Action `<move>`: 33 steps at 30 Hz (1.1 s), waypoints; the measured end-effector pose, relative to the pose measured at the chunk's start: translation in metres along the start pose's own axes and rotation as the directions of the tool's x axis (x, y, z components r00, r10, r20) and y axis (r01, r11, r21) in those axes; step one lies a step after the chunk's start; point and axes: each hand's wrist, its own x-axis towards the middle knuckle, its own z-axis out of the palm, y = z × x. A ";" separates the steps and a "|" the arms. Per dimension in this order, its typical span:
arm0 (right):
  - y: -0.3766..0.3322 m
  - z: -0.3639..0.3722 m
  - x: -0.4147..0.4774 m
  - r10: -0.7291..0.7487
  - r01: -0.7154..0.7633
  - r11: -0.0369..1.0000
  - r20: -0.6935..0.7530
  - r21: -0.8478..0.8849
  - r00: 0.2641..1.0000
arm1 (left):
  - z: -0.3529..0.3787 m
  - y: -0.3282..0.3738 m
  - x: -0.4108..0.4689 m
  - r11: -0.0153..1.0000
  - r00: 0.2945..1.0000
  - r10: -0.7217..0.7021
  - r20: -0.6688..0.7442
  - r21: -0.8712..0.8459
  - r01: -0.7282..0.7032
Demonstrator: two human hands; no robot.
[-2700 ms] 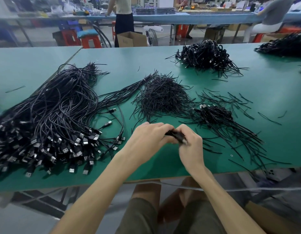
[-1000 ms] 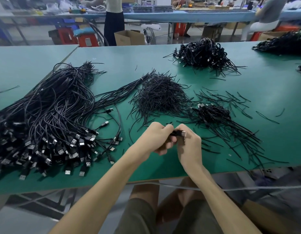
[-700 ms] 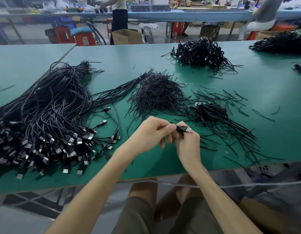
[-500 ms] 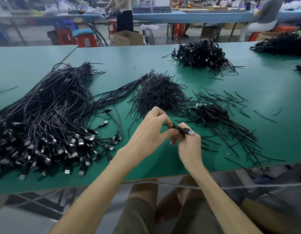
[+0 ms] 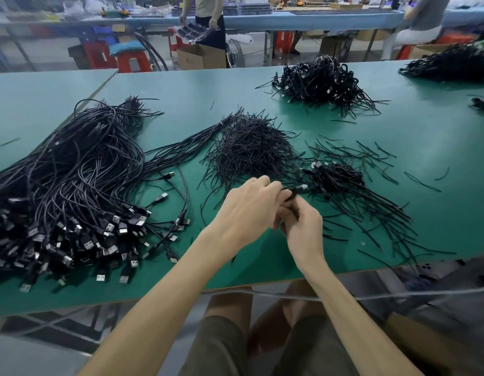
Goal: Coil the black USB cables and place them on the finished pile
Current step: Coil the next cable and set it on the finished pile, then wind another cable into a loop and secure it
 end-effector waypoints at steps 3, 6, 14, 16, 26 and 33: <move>-0.003 0.001 0.000 0.003 -0.006 0.998 0.035 0.067 0.999 | 0.007 0.003 0.003 0.995 0.995 -0.096 -0.021 -0.001 0.096; -0.005 0.006 0.001 0.068 -0.077 0.966 0.046 0.246 0.997 | 0.005 0.003 0.007 0.962 0.972 -0.234 0.039 -0.134 0.237; 0.007 0.004 0.001 -0.009 0.009 0.999 0.017 0.032 1.000 | 0.005 0.001 0.005 0.941 0.966 -0.247 0.081 -0.218 0.259; 0.011 -0.002 0.004 -0.041 0.044 0.995 0.042 -0.088 0.998 | 0.008 -0.002 0.002 0.919 0.967 -0.216 0.138 -0.305 0.249; 0.000 -0.018 0.023 0.226 -0.216 0.973 0.138 -0.086 0.964 | 0.009 -0.015 -0.015 0.857 0.950 -0.010 0.311 -0.487 0.168; -0.028 -0.058 0.090 0.070 -0.028 0.785 0.043 -0.619 0.997 | -0.001 -0.077 -0.015 0.919 0.919 -0.393 0.007 0.024 0.393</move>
